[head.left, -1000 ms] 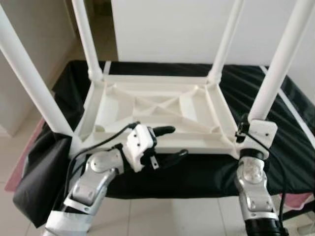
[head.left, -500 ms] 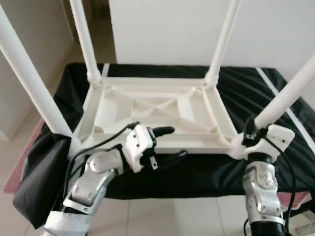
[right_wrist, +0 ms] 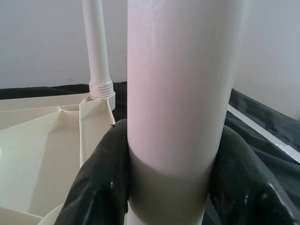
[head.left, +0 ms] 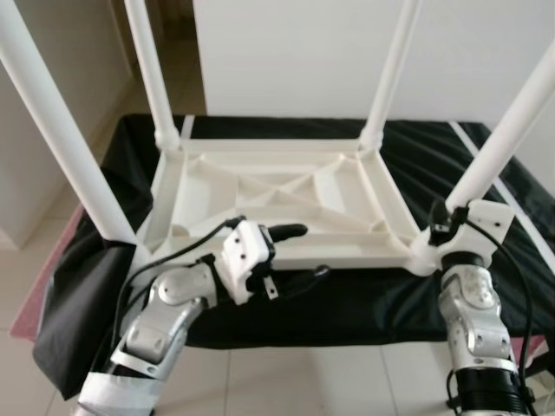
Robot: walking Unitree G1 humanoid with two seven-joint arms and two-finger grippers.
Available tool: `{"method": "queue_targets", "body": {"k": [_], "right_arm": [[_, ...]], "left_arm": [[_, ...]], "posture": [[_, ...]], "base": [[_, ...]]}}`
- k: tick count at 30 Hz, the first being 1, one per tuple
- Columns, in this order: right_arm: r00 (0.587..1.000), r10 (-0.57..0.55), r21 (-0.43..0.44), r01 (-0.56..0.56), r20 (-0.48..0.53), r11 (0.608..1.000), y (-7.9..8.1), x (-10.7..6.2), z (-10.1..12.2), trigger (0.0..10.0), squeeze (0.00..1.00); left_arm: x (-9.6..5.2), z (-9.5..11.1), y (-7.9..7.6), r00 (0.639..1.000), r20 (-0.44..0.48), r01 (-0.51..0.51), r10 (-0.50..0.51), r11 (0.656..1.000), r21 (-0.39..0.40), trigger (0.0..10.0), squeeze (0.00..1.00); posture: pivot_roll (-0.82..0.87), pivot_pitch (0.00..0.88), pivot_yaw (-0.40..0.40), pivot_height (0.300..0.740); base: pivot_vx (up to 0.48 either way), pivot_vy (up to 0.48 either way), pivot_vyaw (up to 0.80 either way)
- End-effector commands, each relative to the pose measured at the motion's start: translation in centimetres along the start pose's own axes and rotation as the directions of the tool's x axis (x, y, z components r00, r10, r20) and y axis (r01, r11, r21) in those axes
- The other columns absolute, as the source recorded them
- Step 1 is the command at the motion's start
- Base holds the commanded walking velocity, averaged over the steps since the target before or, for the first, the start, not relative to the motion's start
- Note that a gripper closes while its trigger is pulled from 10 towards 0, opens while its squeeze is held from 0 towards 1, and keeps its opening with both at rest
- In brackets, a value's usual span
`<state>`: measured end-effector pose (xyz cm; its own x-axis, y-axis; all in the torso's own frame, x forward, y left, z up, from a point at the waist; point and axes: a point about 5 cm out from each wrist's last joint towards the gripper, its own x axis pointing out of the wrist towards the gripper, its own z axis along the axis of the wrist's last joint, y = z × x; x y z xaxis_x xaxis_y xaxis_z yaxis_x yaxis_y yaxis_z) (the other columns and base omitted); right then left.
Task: Building children table
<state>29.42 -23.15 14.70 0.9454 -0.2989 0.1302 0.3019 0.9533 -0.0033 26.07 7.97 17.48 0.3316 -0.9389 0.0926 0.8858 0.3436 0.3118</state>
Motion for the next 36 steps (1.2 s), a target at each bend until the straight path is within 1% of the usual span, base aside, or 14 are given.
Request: {"method": "queue_targets", "body": {"k": [1,6,10,11,13,14,16,17,19,22,24,29,34,36], "right_arm": [[0.957,-0.023,-0.068,0.003,-0.289,0.998,-0.7,-2.1,-5.7,10.0,0.00],[0.956,-0.038,-0.051,0.024,-0.292,0.998,-0.2,-2.5,-5.8,10.0,0.00],[0.949,-0.167,-0.020,0.168,-0.268,0.986,0.6,-3.1,-5.6,10.0,0.00],[0.949,-0.167,-0.020,0.168,-0.268,0.986,0.6,-3.1,-5.6,10.0,0.00],[0.909,-0.328,0.008,0.341,-0.257,0.940,1.2,-3.2,-5.3,10.0,0.00],[0.909,-0.328,0.008,0.341,-0.257,0.940,1.2,-3.2,-5.3,10.0,0.00],[0.866,-0.423,0.048,0.450,-0.268,0.892,2.1,-3.3,-4.9,10.0,0.00],[0.866,-0.423,0.048,0.450,-0.268,0.892,2.1,-3.3,-4.9,10.0,0.00],[0.859,-0.422,0.090,0.464,-0.291,0.881,3.2,-2.9,-4.7,10.0,0.00],[0.858,-0.421,0.108,0.468,-0.293,0.877,3.5,-2.3,-4.4,10.0,0.00],[0.834,-0.428,0.119,0.492,-0.347,0.862,3.4,-2.2,-4.9,10.0,0.00],[0.816,-0.450,0.112,0.517,-0.362,0.848,3.8,-1.0,-4.4,10.0,0.00],[0.794,-0.493,0.059,0.545,-0.356,0.836,4.1,-0.4,-3.9,10.0,0.00],[0.790,-0.525,-0.035,0.543,-0.317,0.839,4.1,0.4,-3.6,10.0,0.00]], "left_arm": [[0.0,0.0,0.0,1.000,0.000,-0.002,0.002,1.000,0.008,10.0,0.00],[-0.1,0.1,0.0,1.000,0.000,-0.002,0.002,1.000,0.007,10.0,0.00],[0.0,0.1,0.0,1.000,0.000,0.001,-0.001,1.000,0.007,10.0,0.00],[0.0,0.1,0.0,1.000,0.000,0.001,-0.001,1.000,0.007,10.0,0.00],[0.0,0.1,0.1,1.000,0.000,0.002,-0.002,1.000,0.007,10.0,0.00],[0.0,0.1,0.1,1.000,0.000,0.002,-0.002,1.000,0.007,10.0,0.00],[0.2,0.1,0.0,1.000,0.003,0.005,-0.005,1.000,0.006,10.0,0.00],[0.2,0.1,0.0,1.000,0.003,0.005,-0.005,1.000,0.006,10.0,0.00],[0.2,0.2,0.0,1.000,0.006,0.010,-0.010,1.000,0.005,10.0,0.00],[0.3,0.2,0.1,1.000,0.006,0.012,-0.012,1.000,0.005,10.0,0.00],[0.2,0.2,0.1,1.000,0.005,0.014,-0.014,1.000,0.005,10.0,0.00],[0.3,0.2,0.2,1.000,0.005,0.015,-0.015,1.000,0.004,10.0,0.00],[0.4,0.2,0.2,1.000,0.006,0.018,-0.018,1.000,0.004,10.0,0.00],[0.5,0.2,0.2,1.000,0.010,0.014,-0.014,1.000,0.005,10.0,0.00]], "posture": [[-0.03,0.032,0.009,0.740],[-0.04,0.034,0.011,0.740],[-0.04,0.032,0.012,0.740],[-0.04,0.032,0.012,0.740],[-0.04,0.032,0.015,0.740],[-0.04,0.032,0.015,0.740],[-0.04,0.030,0.019,0.740],[-0.04,0.030,0.019,0.740],[-0.04,0.028,0.023,0.740],[-0.04,0.029,0.025,0.740],[-0.04,0.028,0.028,0.740],[-0.04,0.028,0.033,0.740],[-0.04,0.031,0.035,0.740],[-0.04,0.031,0.028,0.740]], "base": [[0.000,0.000,0.00],[0.000,0.000,0.00],[0.000,0.000,0.00],[0.000,0.000,0.00],[0.000,0.000,0.00],[0.000,0.000,0.00],[0.000,0.000,0.00],[0.000,0.000,0.00],[0.000,0.000,0.00],[0.000,0.000,0.00],[0.000,0.000,0.00],[0.000,0.000,0.00],[0.000,0.000,0.00],[0.000,0.000,0.00]]}}
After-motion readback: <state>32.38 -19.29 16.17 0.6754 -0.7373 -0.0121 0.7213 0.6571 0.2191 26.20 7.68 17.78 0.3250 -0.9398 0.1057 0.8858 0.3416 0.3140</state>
